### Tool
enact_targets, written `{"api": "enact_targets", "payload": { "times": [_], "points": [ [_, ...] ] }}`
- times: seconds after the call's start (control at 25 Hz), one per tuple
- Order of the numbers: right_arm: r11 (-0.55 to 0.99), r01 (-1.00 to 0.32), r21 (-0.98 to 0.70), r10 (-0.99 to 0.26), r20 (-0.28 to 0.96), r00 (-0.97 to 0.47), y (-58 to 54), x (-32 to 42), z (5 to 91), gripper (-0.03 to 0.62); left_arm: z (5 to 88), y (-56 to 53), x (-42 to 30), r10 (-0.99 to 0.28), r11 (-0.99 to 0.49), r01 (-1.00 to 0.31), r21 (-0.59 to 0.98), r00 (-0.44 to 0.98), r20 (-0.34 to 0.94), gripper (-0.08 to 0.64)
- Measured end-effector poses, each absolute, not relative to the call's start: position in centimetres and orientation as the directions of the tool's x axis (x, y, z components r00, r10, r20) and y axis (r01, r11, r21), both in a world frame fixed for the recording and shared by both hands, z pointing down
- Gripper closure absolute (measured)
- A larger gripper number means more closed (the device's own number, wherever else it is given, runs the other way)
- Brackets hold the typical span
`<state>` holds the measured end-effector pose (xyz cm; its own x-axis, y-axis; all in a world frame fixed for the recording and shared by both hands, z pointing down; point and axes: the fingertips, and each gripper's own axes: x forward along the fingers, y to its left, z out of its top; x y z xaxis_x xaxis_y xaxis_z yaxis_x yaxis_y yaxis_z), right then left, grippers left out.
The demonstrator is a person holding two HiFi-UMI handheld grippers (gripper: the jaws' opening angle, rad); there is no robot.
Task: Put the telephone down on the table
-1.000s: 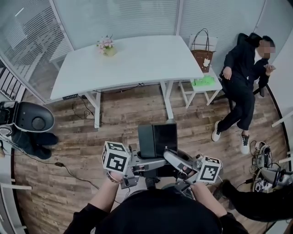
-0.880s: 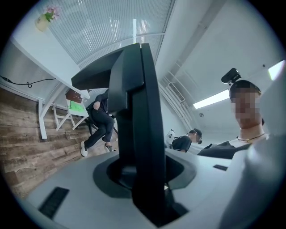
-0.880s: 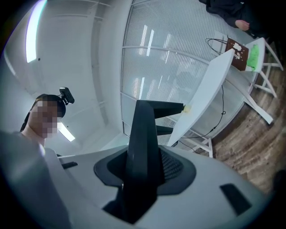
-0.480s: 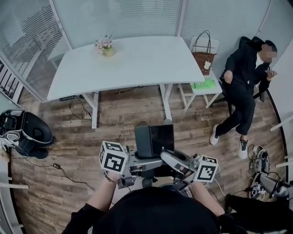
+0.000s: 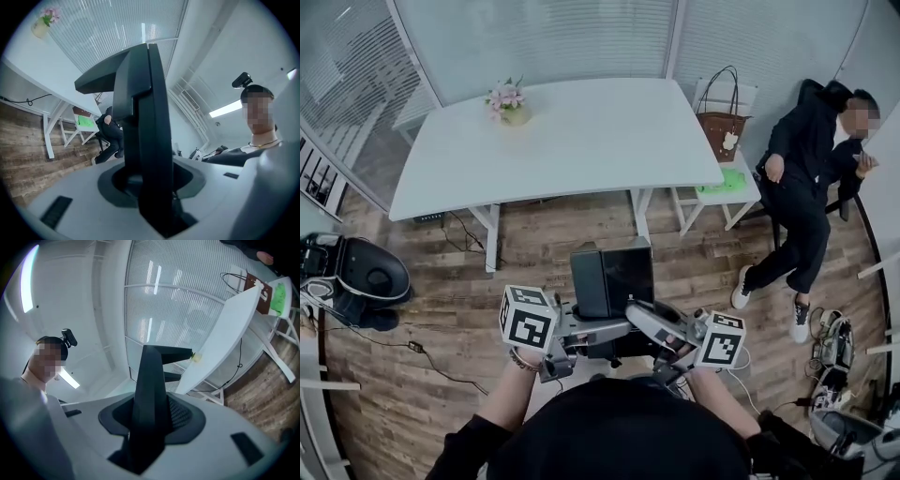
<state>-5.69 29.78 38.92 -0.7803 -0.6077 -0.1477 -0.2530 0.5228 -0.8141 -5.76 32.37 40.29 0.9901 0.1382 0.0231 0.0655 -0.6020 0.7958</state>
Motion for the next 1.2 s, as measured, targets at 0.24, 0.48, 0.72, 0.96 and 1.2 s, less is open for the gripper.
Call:
{"api": "enact_targets", "payload": {
  "times": [0.24,0.48,0.72,0.96,1.2],
  "points": [
    [0.540,-0.256,-0.802,-0.603,-0.156,-0.782,25.9,-3.7,38.5,0.431,39.9,28.4,-3.8,0.136,-0.619,0.063,0.783,0.990,0.028,0.382],
    [0.570,-0.241,-0.786,-0.582,-0.178,-0.793,22.4,-1.9,37.8,0.431,39.2,24.9,-1.9,0.119,-0.643,0.049,0.765,0.992,0.036,0.382],
    [0.596,-0.215,-0.773,-0.536,-0.184,-0.824,19.2,-0.9,37.1,0.431,38.5,21.6,-0.7,0.089,-0.659,0.025,0.752,0.995,0.045,0.383],
    [0.599,-0.197,-0.776,-0.511,-0.180,-0.841,16.0,0.2,37.4,0.431,38.8,18.4,0.4,0.053,-0.656,0.004,0.755,0.998,0.041,0.383],
    [0.594,-0.189,-0.782,-0.502,-0.177,-0.847,13.1,1.7,38.0,0.431,39.4,15.4,1.9,0.032,-0.655,-0.008,0.756,0.999,0.039,0.382]
  ]
}}
